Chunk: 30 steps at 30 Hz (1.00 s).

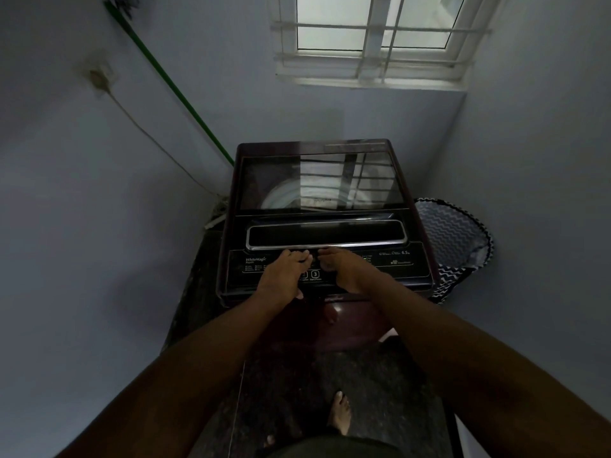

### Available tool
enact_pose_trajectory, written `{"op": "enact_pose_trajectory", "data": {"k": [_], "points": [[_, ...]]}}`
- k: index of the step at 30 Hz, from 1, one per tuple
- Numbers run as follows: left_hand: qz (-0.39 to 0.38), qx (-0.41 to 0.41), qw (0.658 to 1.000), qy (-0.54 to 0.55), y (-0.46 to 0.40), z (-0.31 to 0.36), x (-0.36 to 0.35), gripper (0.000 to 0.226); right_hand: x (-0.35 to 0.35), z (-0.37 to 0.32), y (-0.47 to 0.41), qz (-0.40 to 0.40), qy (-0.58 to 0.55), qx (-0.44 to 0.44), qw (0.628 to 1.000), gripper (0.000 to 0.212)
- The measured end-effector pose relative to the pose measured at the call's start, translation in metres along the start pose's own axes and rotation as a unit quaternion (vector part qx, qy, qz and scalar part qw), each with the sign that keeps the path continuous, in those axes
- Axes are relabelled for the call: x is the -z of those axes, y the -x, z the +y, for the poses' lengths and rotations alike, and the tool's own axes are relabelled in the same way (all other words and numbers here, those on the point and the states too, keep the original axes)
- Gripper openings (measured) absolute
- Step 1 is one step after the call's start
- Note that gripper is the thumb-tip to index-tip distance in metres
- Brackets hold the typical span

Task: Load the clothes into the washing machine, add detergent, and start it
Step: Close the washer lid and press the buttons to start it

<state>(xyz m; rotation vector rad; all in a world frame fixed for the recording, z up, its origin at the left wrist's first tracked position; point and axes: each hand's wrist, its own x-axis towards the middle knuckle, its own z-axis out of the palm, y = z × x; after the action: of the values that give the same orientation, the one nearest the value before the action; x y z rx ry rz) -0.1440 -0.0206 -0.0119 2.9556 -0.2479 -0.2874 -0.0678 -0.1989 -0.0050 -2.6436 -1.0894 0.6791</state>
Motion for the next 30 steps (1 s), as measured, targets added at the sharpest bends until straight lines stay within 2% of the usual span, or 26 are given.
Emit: {"op": "enact_pose_trajectory", "data": {"k": [5,12,17,20,24,30], "points": [[0.001,0.002,1.0,-0.005,0.0,0.001,0.001,0.105,-0.008,0.008,0.003,0.022,-0.023,-0.029,0.999,0.065],[0.008,0.0,1.0,-0.006,0.0,0.001,-0.001,0.104,-0.008,0.006,-0.001,-0.005,-0.004,-0.011,1.0,0.065],[0.005,0.003,1.0,-0.006,0.0,0.002,0.001,0.104,-0.009,0.003,0.007,0.019,-0.017,-0.021,0.999,0.072],[0.007,0.003,1.0,-0.01,0.001,0.003,0.001,0.104,-0.009,-0.01,0.016,0.031,0.034,-0.038,0.998,0.07],[0.009,0.007,1.0,-0.018,0.001,0.005,0.0,0.103,-0.024,-0.026,0.031,0.085,0.146,-0.052,0.984,0.067],[0.017,0.001,0.999,-0.044,0.002,0.008,0.0,0.102,-0.032,-0.045,0.043,0.013,0.07,-0.113,0.991,0.081]]}}
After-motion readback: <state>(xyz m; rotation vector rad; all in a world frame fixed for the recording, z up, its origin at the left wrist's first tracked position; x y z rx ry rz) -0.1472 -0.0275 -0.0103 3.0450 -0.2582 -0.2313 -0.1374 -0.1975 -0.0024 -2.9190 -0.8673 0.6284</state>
